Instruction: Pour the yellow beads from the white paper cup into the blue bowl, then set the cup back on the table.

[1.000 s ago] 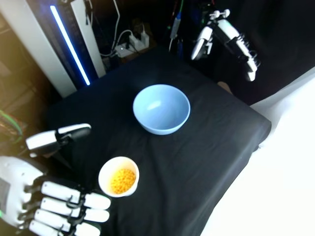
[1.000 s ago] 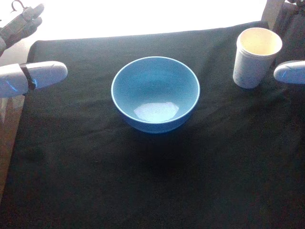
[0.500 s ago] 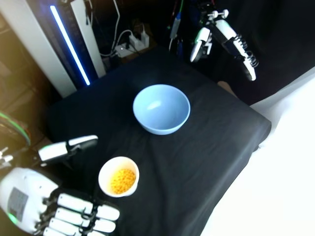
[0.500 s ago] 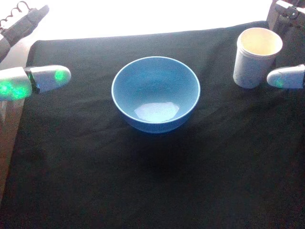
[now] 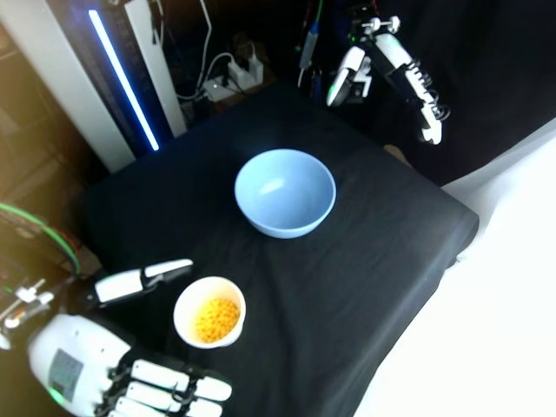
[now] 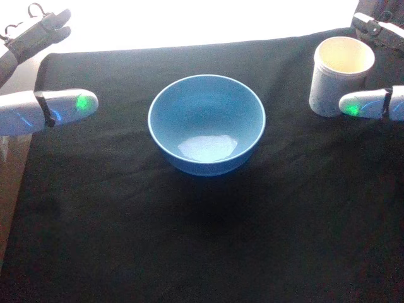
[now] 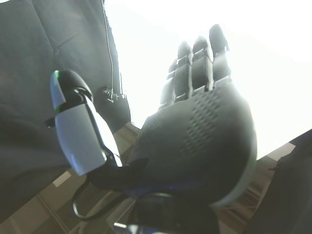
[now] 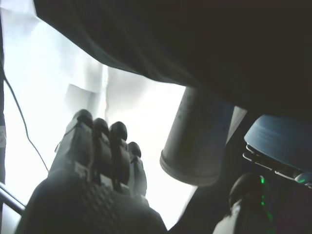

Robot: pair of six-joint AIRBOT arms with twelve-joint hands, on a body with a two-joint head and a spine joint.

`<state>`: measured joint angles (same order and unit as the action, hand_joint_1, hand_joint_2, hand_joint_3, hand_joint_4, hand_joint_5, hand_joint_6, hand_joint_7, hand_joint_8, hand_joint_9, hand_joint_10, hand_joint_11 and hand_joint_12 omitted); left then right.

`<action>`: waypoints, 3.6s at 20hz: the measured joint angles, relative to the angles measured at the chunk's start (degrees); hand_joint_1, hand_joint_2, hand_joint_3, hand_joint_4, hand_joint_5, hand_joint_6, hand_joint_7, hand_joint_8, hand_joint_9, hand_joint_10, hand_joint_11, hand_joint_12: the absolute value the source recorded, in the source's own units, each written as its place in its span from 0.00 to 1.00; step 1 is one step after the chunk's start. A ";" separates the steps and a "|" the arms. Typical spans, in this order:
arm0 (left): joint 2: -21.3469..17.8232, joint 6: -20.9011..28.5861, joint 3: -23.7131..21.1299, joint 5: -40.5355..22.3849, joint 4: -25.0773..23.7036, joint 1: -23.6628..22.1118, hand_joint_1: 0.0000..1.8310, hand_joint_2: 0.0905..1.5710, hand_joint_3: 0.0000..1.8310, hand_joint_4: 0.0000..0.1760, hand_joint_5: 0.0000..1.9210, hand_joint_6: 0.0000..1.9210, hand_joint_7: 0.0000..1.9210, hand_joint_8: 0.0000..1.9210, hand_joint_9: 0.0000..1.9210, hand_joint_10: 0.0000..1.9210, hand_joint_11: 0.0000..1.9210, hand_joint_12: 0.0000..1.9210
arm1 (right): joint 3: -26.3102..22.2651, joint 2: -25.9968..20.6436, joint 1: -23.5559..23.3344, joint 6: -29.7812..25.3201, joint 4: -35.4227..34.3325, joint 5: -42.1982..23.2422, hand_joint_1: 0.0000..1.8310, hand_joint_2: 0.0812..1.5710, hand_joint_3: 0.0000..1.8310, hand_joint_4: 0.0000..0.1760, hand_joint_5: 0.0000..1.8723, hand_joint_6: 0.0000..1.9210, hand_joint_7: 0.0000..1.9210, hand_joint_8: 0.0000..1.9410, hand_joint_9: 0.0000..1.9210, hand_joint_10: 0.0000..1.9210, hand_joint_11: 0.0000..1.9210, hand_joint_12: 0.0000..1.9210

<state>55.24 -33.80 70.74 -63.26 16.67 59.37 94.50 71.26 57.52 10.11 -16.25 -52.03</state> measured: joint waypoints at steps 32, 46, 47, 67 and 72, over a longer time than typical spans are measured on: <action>1.57 0.57 0.13 0.61 -0.63 0.02 0.36 0.55 0.00 0.00 0.06 0.00 0.17 0.00 0.13 0.00 0.00 0.19 | 5.18 3.45 -5.95 -0.57 11.37 10.34 0.27 0.41 0.00 0.65 0.26 0.00 0.11 0.00 0.02 0.00 0.00 0.10; 1.75 0.59 0.13 0.90 -0.70 0.00 0.36 0.55 0.00 0.00 0.02 0.00 0.11 0.00 0.11 0.01 0.00 0.31 | 4.70 3.48 -9.62 -0.55 14.47 10.56 0.23 0.48 0.00 0.65 0.35 0.00 0.18 0.00 0.09 0.00 0.00 0.20; 1.75 0.61 0.13 0.87 -0.76 0.00 0.35 0.55 0.00 0.00 0.02 0.00 0.11 0.00 0.11 0.00 0.00 0.28 | 4.17 3.30 -9.62 -0.57 14.49 10.40 0.23 0.48 0.00 0.69 0.35 0.00 0.18 0.00 0.09 0.00 0.00 0.24; 1.81 0.61 0.31 0.85 -0.68 0.00 0.37 0.56 0.00 0.00 0.02 0.00 0.11 0.00 0.09 0.00 0.00 0.14 | 1.92 1.11 -10.25 -0.57 14.78 5.14 0.56 0.69 0.00 0.74 0.52 0.52 0.48 0.00 0.39 0.01 0.10 0.61; 1.81 0.61 0.31 0.87 -0.68 0.00 0.34 0.56 0.00 0.00 0.02 0.00 0.11 0.00 0.08 0.00 0.00 0.17 | 1.22 0.96 -10.49 -0.57 14.86 3.50 0.67 0.68 0.00 0.11 0.51 0.54 0.58 0.36 0.56 0.02 0.28 0.55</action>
<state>57.06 -33.19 71.05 -62.39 15.99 59.37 95.72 72.23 47.03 9.54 -1.39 -48.53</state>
